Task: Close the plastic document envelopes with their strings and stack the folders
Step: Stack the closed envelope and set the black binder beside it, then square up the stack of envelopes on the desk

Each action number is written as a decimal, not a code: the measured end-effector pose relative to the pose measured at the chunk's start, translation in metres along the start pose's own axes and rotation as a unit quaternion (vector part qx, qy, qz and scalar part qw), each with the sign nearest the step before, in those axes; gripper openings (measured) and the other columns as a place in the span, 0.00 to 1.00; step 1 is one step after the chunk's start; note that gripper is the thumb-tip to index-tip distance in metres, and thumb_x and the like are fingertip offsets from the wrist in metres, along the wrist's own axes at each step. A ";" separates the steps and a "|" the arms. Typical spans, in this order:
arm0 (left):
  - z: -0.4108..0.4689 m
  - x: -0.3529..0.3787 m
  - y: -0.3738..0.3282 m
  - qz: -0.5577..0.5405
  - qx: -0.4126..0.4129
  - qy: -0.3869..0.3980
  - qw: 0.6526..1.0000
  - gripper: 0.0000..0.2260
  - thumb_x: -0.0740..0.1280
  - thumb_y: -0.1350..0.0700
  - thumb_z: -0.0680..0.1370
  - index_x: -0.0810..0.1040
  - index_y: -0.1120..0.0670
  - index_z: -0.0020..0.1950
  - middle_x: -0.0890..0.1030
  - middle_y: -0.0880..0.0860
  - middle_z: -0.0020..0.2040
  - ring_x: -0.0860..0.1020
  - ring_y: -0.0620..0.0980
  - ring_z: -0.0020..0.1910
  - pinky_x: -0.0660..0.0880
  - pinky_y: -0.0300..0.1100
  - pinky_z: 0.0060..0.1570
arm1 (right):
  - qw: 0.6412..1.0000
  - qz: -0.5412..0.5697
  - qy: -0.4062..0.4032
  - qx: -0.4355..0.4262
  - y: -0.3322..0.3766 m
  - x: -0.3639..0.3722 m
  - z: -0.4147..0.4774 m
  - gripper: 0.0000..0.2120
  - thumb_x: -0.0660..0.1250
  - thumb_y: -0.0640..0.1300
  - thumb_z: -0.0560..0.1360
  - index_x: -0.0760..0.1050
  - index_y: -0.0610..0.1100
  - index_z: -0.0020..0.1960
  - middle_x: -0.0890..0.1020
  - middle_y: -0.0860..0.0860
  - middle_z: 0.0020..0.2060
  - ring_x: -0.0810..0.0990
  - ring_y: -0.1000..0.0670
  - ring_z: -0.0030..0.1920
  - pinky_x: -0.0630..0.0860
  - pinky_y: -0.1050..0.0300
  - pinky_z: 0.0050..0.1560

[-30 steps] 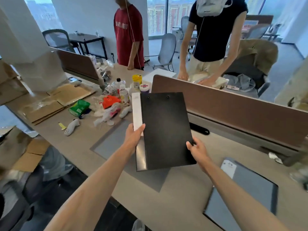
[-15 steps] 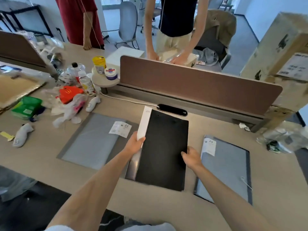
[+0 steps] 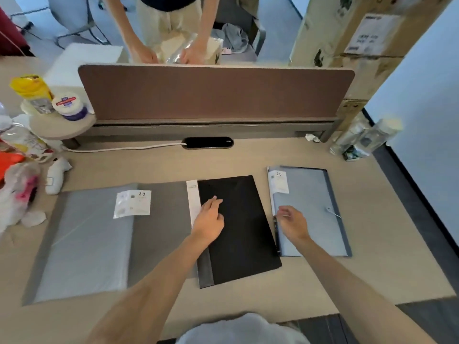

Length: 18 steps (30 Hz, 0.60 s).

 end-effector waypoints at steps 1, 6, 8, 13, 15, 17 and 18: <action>0.003 0.011 -0.011 0.001 0.012 0.025 1.000 0.22 0.57 0.59 0.80 0.62 0.51 0.74 0.59 0.49 0.77 0.59 0.50 0.76 0.62 0.48 0.73 | 1.000 -0.001 -0.006 0.001 -0.005 -0.007 0.000 0.14 0.60 0.43 0.79 0.74 0.42 0.62 0.78 0.44 0.60 0.76 0.43 0.60 0.74 0.51 0.62; 0.014 0.059 -0.064 -0.013 0.022 0.116 0.993 0.21 0.58 0.57 0.80 0.62 0.50 0.74 0.64 0.51 0.74 0.67 0.51 0.71 0.67 0.48 0.69 | 0.998 0.043 -0.031 0.028 -0.043 -0.047 0.022 0.14 0.62 0.44 0.78 0.75 0.44 0.62 0.79 0.46 0.59 0.77 0.45 0.58 0.75 0.49 0.62; 0.019 0.076 -0.080 -0.014 0.006 0.138 0.990 0.22 0.58 0.56 0.80 0.61 0.51 0.74 0.66 0.53 0.73 0.68 0.53 0.69 0.68 0.48 0.67 | 0.997 0.066 -0.038 0.033 -0.056 -0.063 0.038 0.13 0.63 0.44 0.77 0.75 0.44 0.61 0.79 0.46 0.58 0.78 0.45 0.57 0.75 0.48 0.61; 0.021 0.109 -0.118 -0.099 -0.075 0.168 0.978 0.21 0.58 0.56 0.81 0.61 0.53 0.73 0.69 0.52 0.69 0.69 0.52 0.68 0.66 0.41 0.62 | 0.997 0.036 -0.040 0.053 -0.096 -0.102 0.087 0.15 0.64 0.49 0.75 0.75 0.46 0.60 0.74 0.44 0.60 0.76 0.41 0.56 0.74 0.50 0.57; 0.023 0.121 -0.132 -0.166 -0.120 0.176 0.963 0.22 0.60 0.55 0.80 0.61 0.54 0.73 0.71 0.49 0.65 0.71 0.51 0.66 0.66 0.41 0.61 | 0.997 -0.004 -0.033 0.064 -0.117 -0.114 0.108 0.12 0.62 0.51 0.74 0.74 0.44 0.53 0.77 0.39 0.57 0.76 0.38 0.56 0.71 0.51 0.54; 0.029 0.137 -0.137 -0.243 -0.176 0.160 0.940 0.24 0.64 0.54 0.77 0.62 0.55 0.71 0.74 0.50 0.63 0.75 0.50 0.61 0.71 0.43 0.62 | 0.997 -0.016 -0.022 0.069 -0.130 -0.122 0.123 0.14 0.61 0.51 0.75 0.74 0.41 0.53 0.79 0.38 0.52 0.75 0.38 0.54 0.71 0.50 0.52; 0.031 0.142 -0.141 -0.275 -0.197 0.143 0.930 0.23 0.65 0.54 0.76 0.63 0.55 0.69 0.75 0.51 0.62 0.76 0.50 0.58 0.73 0.44 0.58 | 0.998 -0.012 -0.021 0.062 -0.135 -0.123 0.128 0.14 0.61 0.51 0.75 0.74 0.41 0.53 0.79 0.39 0.50 0.76 0.38 0.53 0.71 0.50 0.51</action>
Point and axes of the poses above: each hand's wrist, its own z-axis towards the middle knuckle, its own x-axis out of the palm, y = z × x, the point moved 6 cm from there along z, towards the middle knuckle
